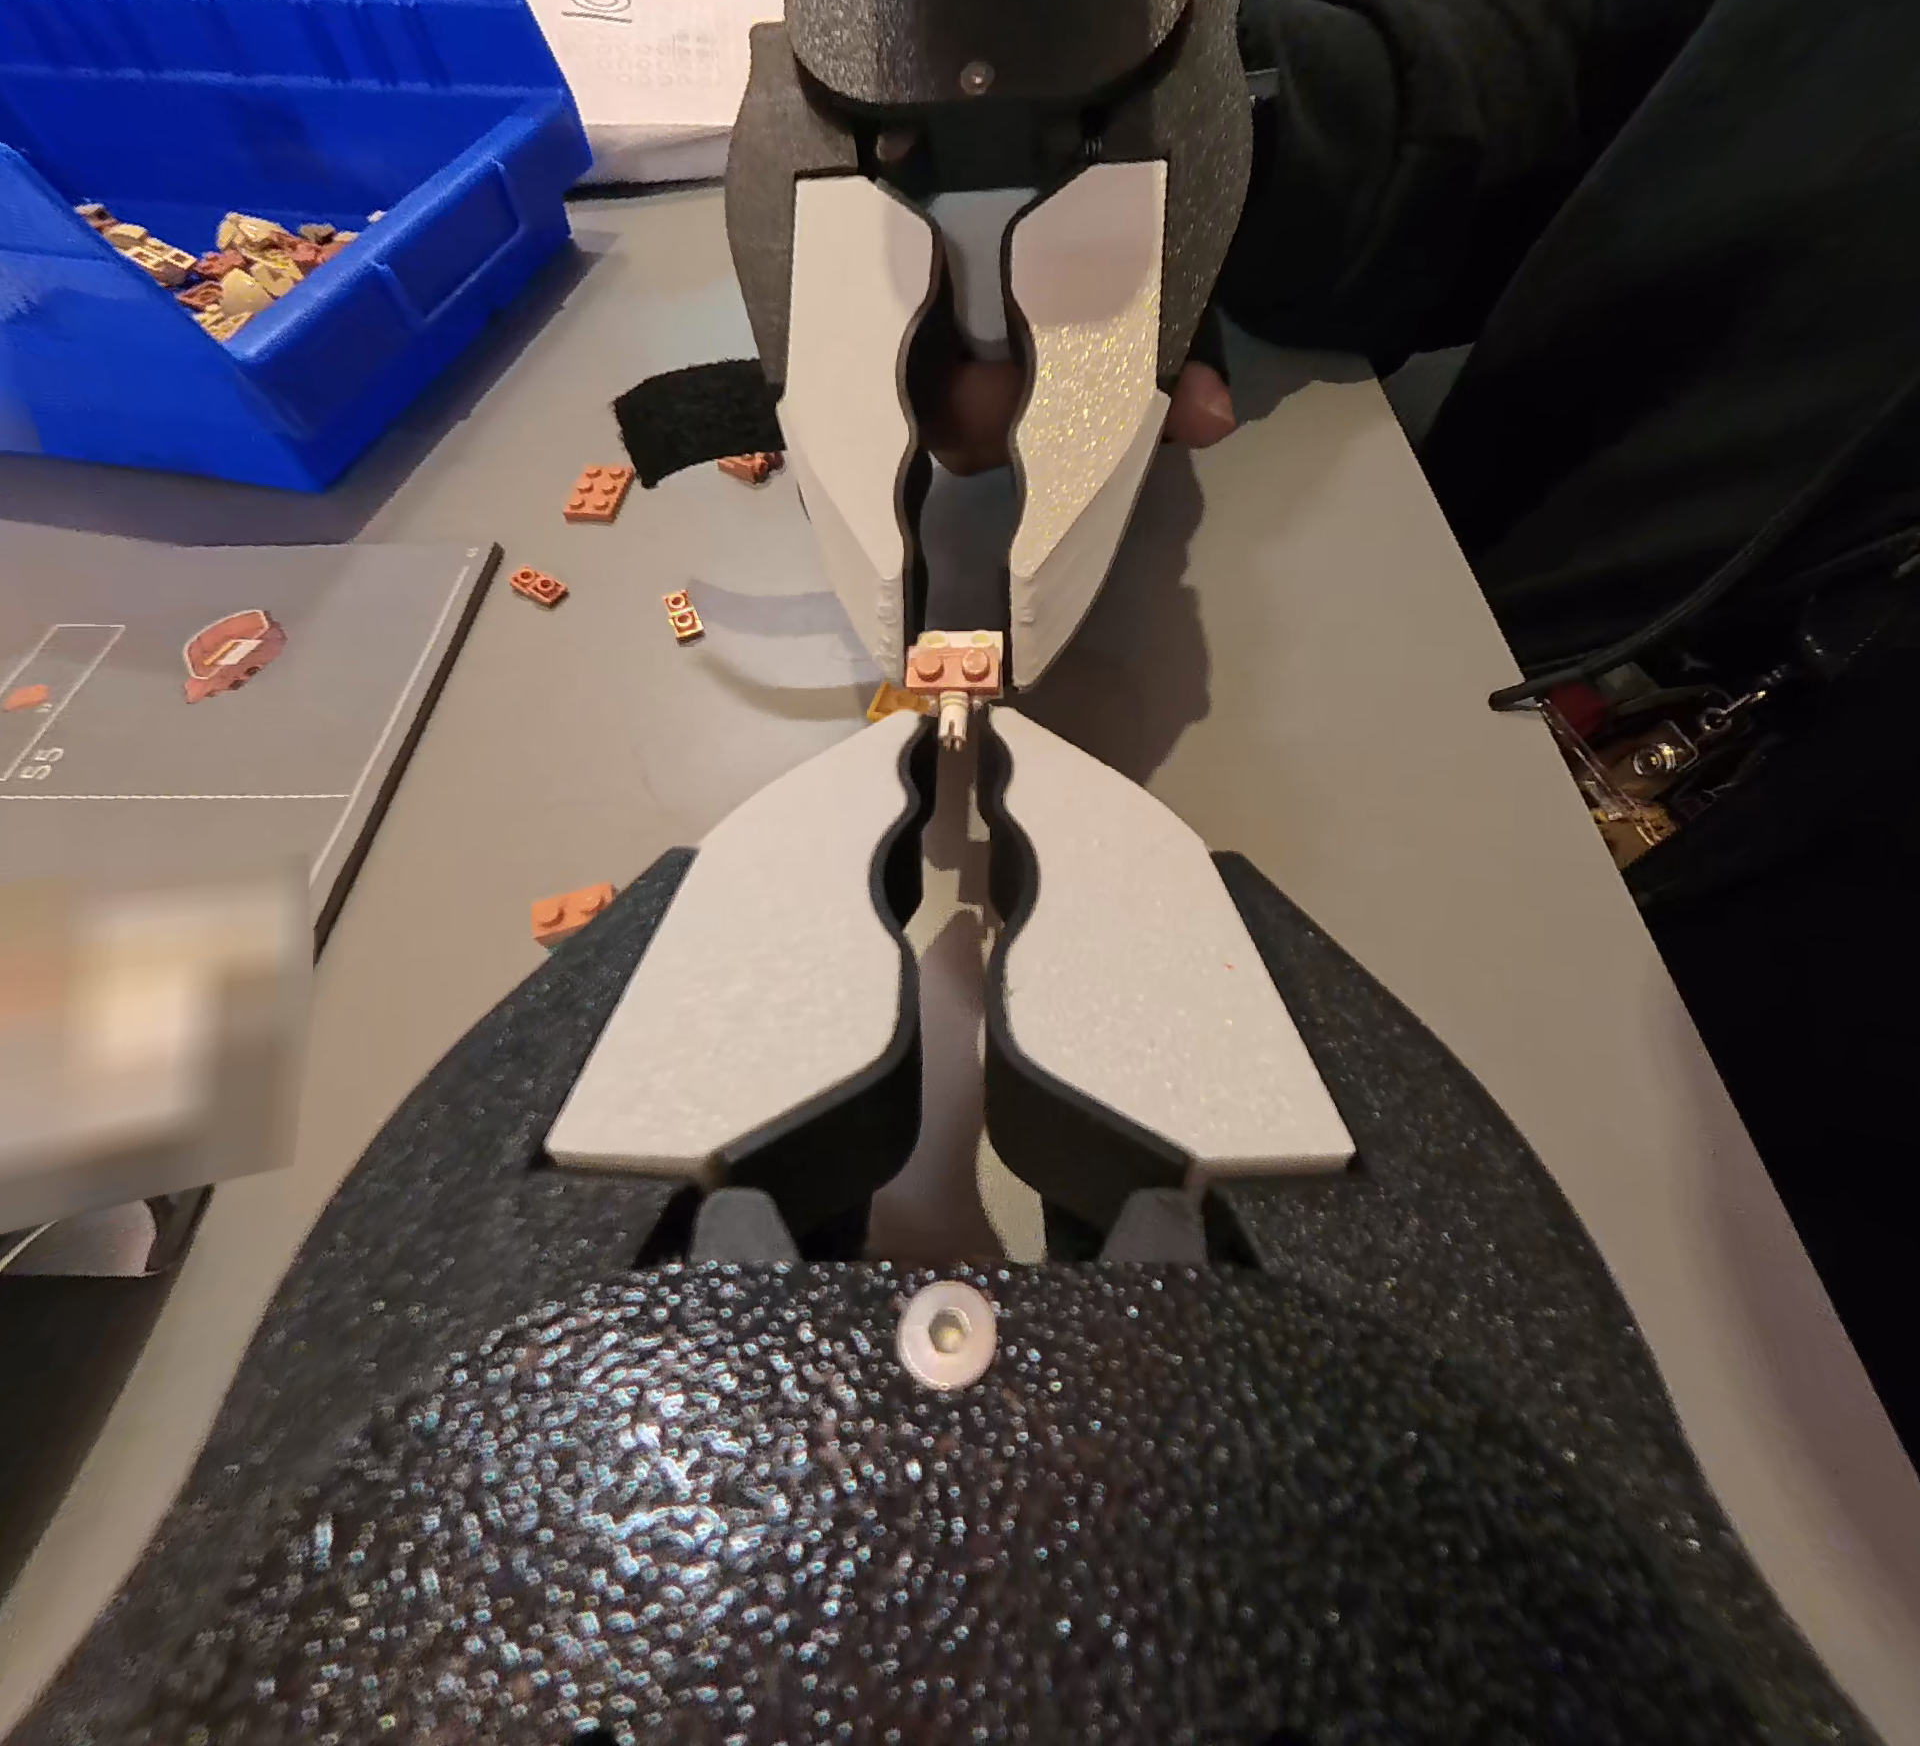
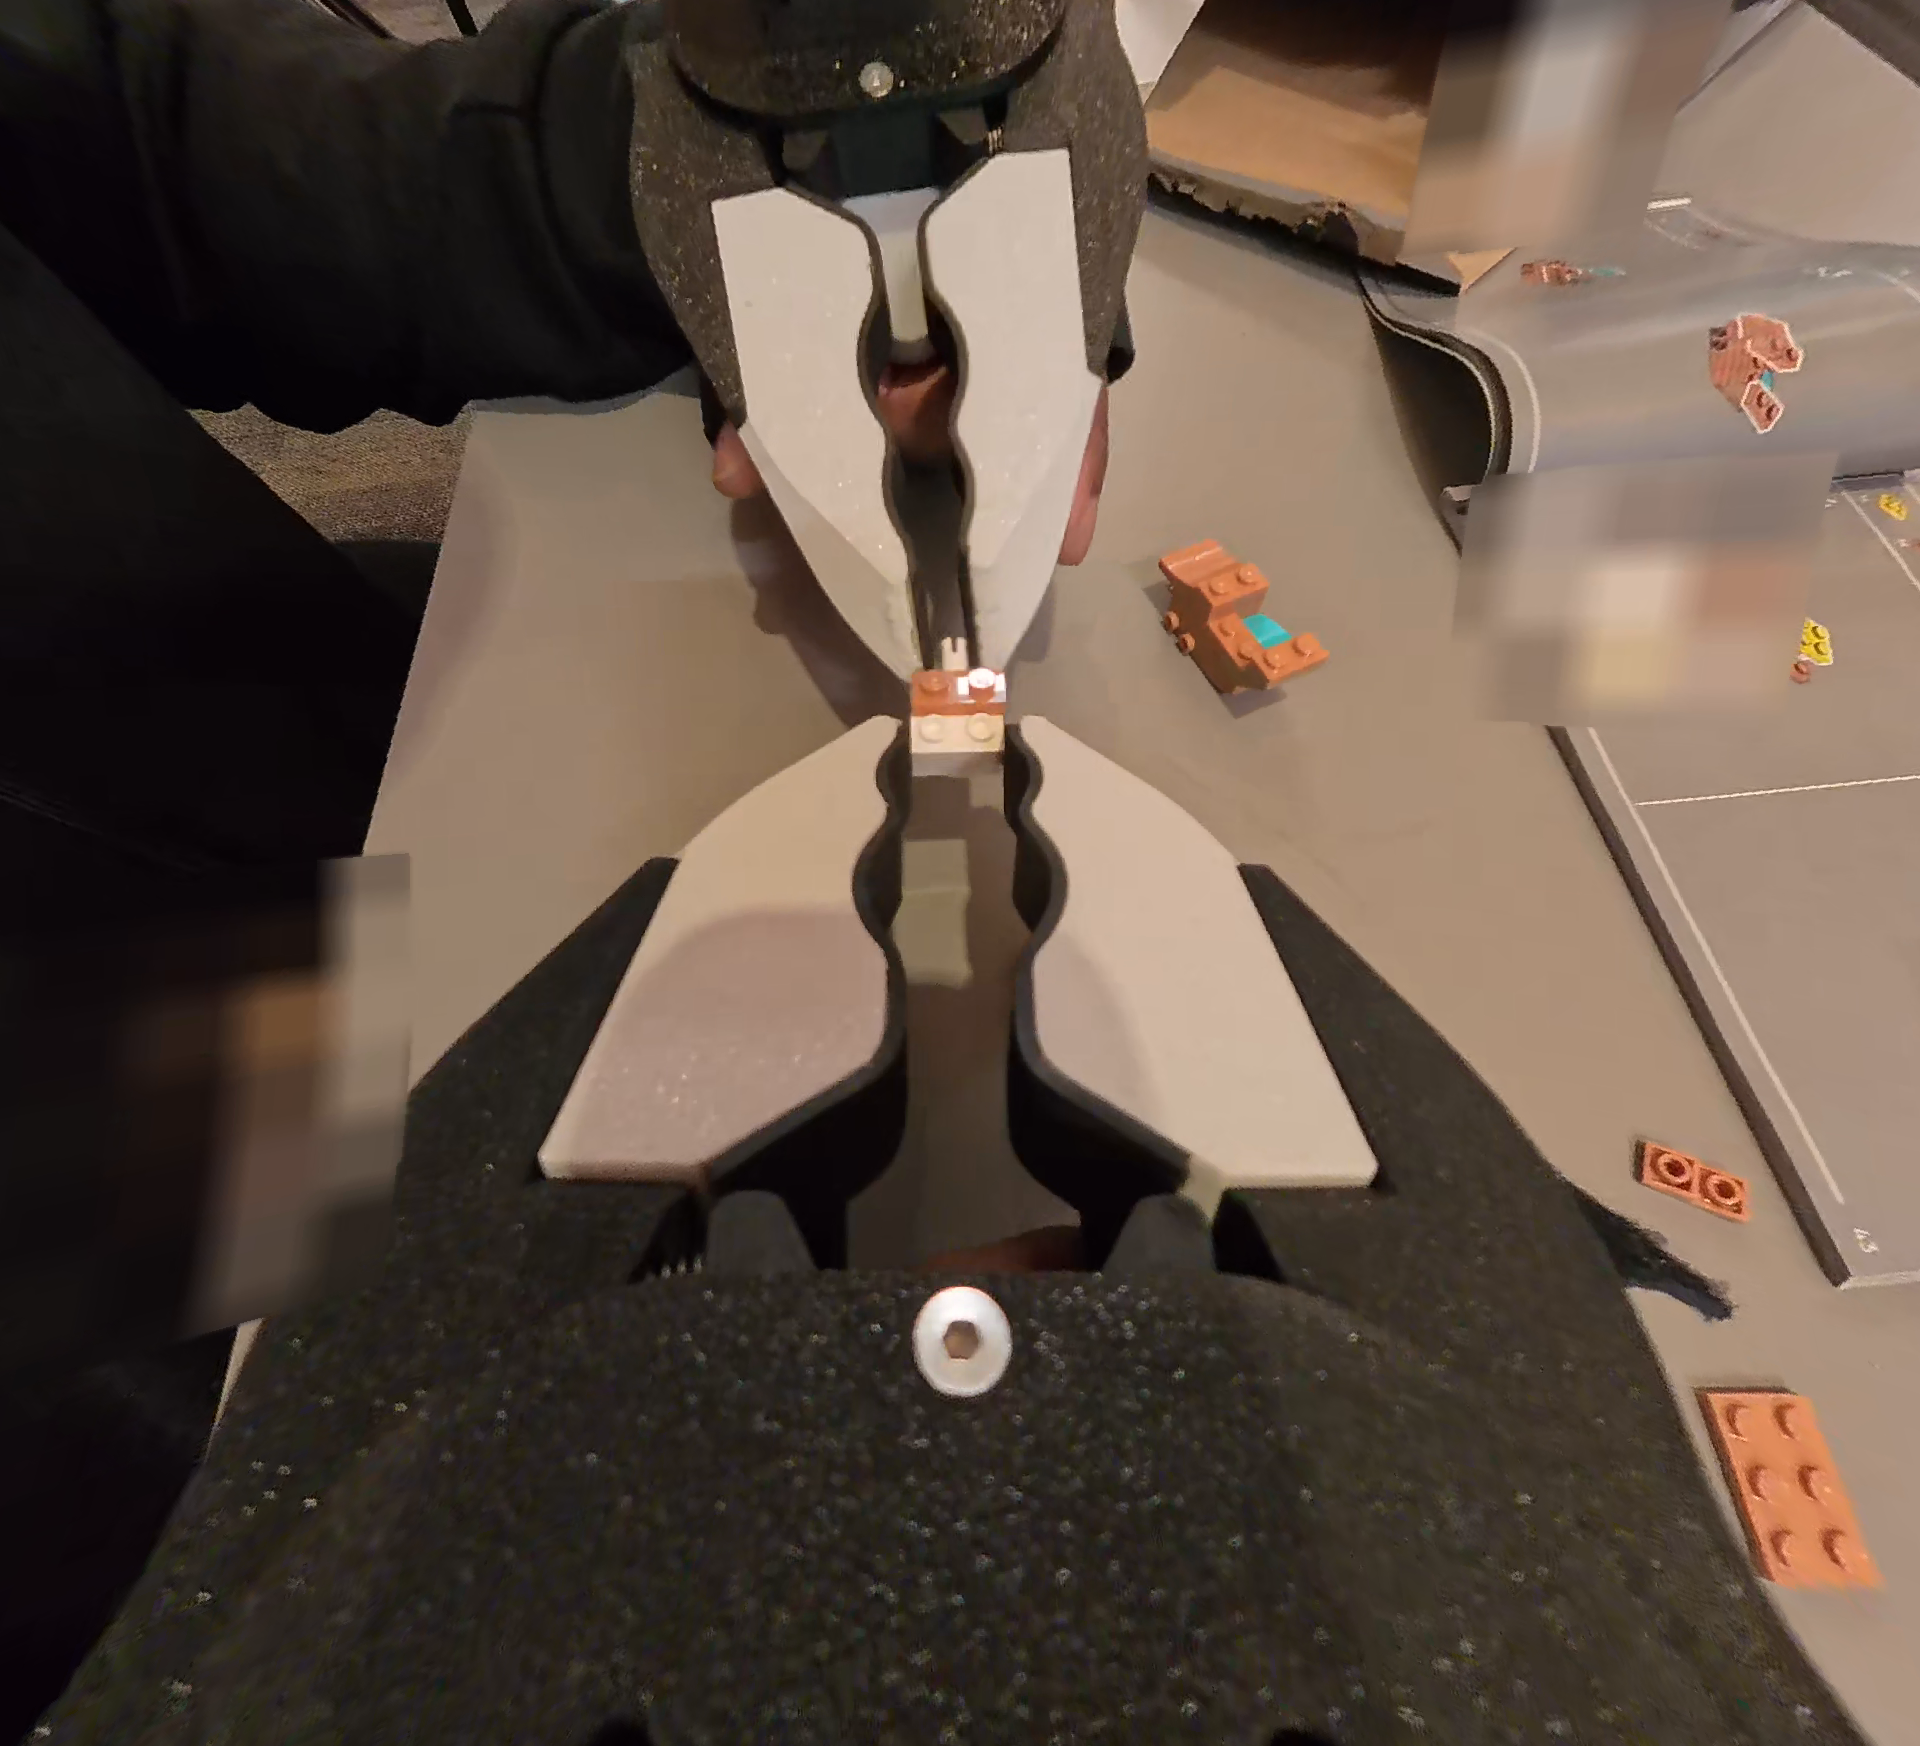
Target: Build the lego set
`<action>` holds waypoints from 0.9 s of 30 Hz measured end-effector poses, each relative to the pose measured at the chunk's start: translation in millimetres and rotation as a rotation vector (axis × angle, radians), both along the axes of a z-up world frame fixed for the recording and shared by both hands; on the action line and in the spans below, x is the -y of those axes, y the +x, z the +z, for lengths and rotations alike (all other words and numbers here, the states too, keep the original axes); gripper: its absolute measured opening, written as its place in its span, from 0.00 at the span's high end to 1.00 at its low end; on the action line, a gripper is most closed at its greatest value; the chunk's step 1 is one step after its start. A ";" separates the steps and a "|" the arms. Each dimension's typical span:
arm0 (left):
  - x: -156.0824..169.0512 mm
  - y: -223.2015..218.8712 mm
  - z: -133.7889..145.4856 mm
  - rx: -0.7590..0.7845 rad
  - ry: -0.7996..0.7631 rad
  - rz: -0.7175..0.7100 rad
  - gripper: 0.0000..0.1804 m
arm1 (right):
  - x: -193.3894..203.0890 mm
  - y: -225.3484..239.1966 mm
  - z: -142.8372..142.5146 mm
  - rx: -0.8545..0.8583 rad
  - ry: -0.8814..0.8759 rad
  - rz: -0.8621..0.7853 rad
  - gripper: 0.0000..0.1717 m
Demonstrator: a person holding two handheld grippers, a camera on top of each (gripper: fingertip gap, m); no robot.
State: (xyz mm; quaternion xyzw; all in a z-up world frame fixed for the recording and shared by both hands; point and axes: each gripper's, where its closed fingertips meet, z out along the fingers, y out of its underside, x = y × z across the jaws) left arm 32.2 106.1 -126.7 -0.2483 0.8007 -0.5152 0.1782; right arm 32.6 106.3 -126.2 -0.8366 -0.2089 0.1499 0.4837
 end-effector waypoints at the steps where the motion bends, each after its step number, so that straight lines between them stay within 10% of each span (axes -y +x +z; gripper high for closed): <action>1: 0.1 0.0 0.3 0.002 -0.002 -0.002 0.97 | 0.2 -0.2 0.4 -0.002 0.000 0.001 0.90; 27: 2.1 2.9 6.7 0.046 -0.025 0.005 0.98 | -4.9 -1.1 13.2 -0.009 0.042 -0.005 0.80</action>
